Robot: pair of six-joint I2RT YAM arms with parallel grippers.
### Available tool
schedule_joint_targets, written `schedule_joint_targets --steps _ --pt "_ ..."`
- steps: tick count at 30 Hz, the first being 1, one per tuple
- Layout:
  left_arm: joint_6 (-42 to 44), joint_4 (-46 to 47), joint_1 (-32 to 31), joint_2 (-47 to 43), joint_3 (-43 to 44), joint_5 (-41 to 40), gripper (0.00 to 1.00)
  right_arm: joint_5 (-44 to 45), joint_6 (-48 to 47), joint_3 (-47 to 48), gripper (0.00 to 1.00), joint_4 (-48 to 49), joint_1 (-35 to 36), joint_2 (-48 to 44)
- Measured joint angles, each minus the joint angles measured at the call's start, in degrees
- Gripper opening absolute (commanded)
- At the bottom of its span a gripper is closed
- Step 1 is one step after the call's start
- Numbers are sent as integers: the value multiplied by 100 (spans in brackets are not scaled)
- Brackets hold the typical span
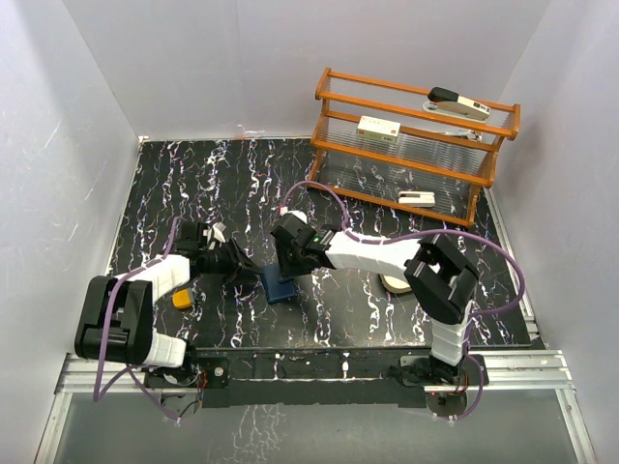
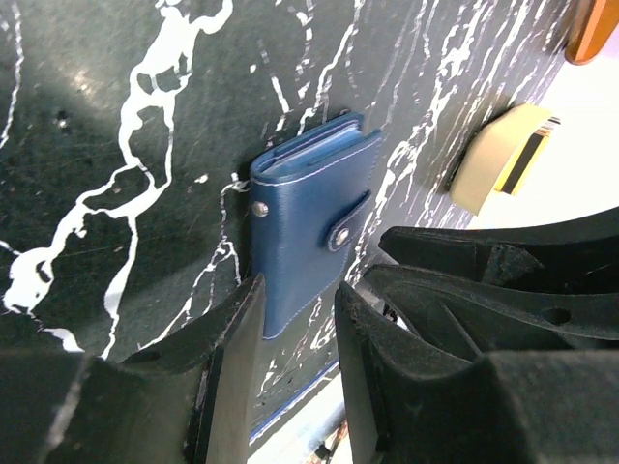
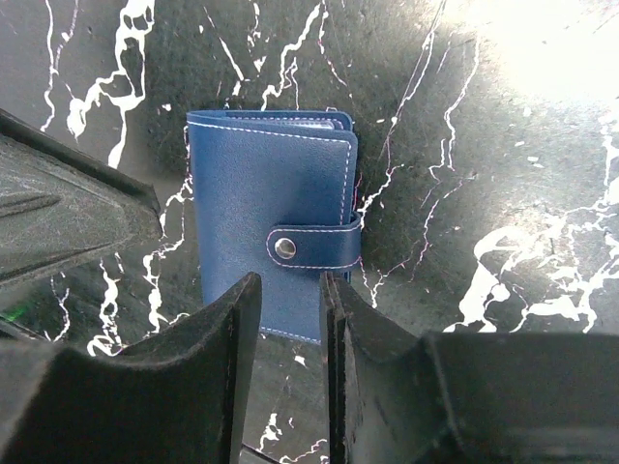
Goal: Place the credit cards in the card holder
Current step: Open the card holder at the center of the board.
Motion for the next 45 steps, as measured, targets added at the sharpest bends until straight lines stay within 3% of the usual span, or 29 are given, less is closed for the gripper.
schedule_joint_targets --steps 18,28,39,45 --pt "-162 612 0 538 -343 61 27 240 -433 601 27 -269 197 737" --pt "-238 726 0 686 -343 216 25 844 -531 708 0 -442 393 802" --pt "-223 636 0 710 -299 208 24 920 -535 463 0 -337 407 614" --pt "-223 595 0 684 -284 197 25 846 -562 439 14 -411 396 590"
